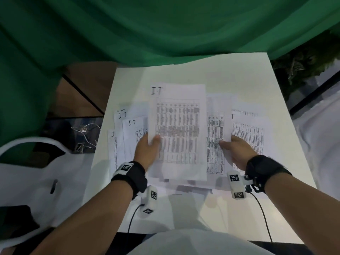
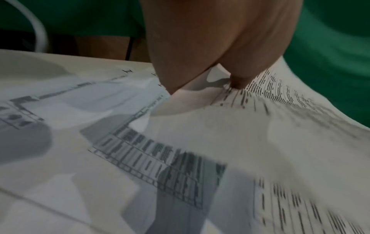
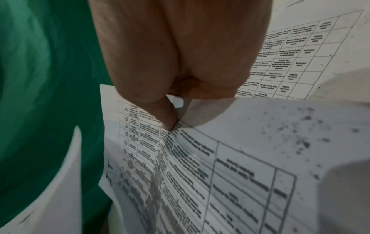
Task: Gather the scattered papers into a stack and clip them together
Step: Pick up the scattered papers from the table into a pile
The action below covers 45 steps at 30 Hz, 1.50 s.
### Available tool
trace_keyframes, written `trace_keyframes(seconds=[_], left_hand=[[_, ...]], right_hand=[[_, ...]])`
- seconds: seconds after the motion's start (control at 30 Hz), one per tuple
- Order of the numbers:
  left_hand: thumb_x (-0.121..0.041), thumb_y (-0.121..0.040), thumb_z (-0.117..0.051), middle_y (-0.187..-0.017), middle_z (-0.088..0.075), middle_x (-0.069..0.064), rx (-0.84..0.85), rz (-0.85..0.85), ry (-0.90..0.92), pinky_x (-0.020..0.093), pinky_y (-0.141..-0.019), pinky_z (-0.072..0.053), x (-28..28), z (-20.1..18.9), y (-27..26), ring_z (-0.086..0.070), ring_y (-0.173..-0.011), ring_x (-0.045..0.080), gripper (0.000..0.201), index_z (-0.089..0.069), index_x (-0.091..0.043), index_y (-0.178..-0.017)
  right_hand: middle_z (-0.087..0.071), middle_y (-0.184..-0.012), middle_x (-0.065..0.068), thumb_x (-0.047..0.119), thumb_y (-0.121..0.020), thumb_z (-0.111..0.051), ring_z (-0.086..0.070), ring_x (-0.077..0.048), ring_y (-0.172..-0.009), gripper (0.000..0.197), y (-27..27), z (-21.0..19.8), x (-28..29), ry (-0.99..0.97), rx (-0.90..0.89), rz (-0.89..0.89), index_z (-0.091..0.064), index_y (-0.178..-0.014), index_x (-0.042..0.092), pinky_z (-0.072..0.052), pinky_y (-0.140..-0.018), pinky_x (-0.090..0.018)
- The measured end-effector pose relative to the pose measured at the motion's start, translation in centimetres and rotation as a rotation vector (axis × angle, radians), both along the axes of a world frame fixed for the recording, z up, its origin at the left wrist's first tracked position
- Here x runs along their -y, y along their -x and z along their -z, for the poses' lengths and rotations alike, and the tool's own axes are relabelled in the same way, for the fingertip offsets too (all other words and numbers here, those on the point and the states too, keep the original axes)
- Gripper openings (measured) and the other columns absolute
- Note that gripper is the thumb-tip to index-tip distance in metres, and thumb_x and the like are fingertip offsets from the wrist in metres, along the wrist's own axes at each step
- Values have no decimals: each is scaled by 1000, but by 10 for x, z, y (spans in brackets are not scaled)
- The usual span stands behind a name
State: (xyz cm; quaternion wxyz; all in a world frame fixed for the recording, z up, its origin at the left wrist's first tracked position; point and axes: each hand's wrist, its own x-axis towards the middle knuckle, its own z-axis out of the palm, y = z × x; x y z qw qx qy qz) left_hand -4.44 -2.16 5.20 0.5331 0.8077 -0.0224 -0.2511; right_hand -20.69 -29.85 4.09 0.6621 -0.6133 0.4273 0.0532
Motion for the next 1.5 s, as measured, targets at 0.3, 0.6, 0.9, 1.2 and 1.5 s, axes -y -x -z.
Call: trace_keyframes(seconds=[0.3, 0.6, 0.9, 1.2, 1.5], left_hand=[[-31, -107, -58, -146, -56, -4, -348, 138, 27, 31, -110, -33, 39, 6, 29, -49, -136, 17, 54, -40, -18, -156], [-30, -110, -51, -148, -59, 0, -219, 24, -82, 33, -108, -37, 51, 14, 43, -53, -136, 20, 44, -52, -17, -152], [-35, -109, -53, -155, -49, -1, -224, -103, -116, 36, -115, -33, 73, 18, 65, -43, -148, 23, 57, -38, -14, -160], [-29, -111, -49, -167, -37, 9, -223, -144, -122, 42, -121, -29, 85, 7, 79, -35, -154, 31, 59, -29, -9, -163], [-29, -111, -49, -141, -58, 4, -149, -157, -165, 31, -102, -36, 84, 13, 70, -52, -136, 24, 45, -49, -10, -152]], right_hand=[[-76, -97, -14, -8, -102, -43, -72, -24, -83, 29, 13, -12, 9, -324, 63, -87, -67, -104, 9, -56, -80, -37], [-59, -137, -17, 73, -81, -72, -60, -37, -121, 85, 63, 37, 52, 466, -458, 34, -55, -138, 12, -51, -107, -51], [-38, -145, -22, 50, -74, -90, -44, -45, -132, 98, 97, 68, 68, 625, -754, -69, -36, -146, 11, -43, -107, -49], [-67, -115, -22, 17, -87, -79, -65, -41, -101, 75, 113, 68, 100, 483, -545, 0, -31, -146, 12, -57, -84, -46], [-77, -102, -7, 14, -95, -76, -72, -23, -86, 21, 107, -1, 145, 321, -57, -22, -71, -116, 12, -55, -71, -31]])
